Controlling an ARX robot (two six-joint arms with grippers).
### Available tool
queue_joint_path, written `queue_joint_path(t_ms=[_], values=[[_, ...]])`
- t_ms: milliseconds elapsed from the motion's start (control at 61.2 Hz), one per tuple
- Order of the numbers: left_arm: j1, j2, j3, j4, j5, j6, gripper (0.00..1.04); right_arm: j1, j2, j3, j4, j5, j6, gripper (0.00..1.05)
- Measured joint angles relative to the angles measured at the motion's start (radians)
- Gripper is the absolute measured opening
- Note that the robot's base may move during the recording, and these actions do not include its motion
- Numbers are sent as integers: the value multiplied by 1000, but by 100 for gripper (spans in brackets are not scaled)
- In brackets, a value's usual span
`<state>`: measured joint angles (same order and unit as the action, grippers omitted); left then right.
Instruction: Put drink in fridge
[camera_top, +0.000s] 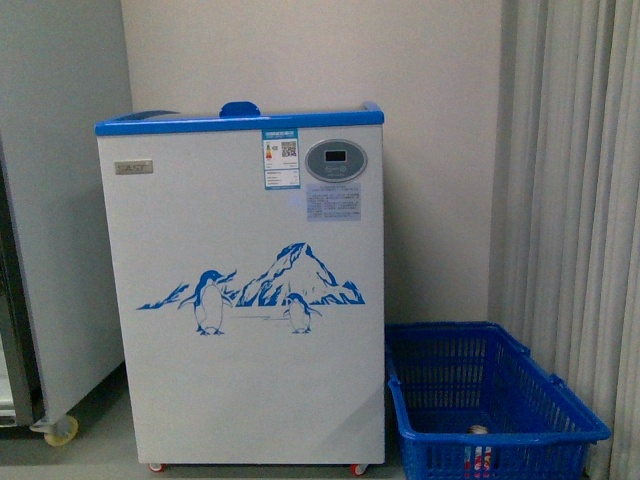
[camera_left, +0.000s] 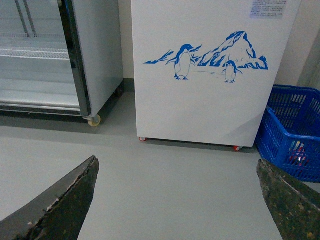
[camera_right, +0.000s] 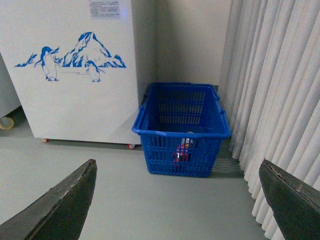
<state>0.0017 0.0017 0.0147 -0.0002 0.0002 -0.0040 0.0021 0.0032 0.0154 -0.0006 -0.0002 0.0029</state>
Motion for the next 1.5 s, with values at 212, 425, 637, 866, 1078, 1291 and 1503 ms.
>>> queue_joint_path(t_ms=[212,425,637,866,1078,1291,1503], values=[[0,0,0,0,0,0,97,0,0,0,0,0,0,97],[0,0,0,0,0,0,97,0,0,0,0,0,0,97],[0,0,0,0,0,0,97,0,0,0,0,0,0,97],[0,0,0,0,0,0,97,0,0,0,0,0,0,97],[0,0,0,0,1,0,97,0,0,0,0,0,0,97],[0,0,0,0,0,0,97,0,0,0,0,0,0,97],[0,0,0,0,1,0,97,0,0,0,0,0,0,97]])
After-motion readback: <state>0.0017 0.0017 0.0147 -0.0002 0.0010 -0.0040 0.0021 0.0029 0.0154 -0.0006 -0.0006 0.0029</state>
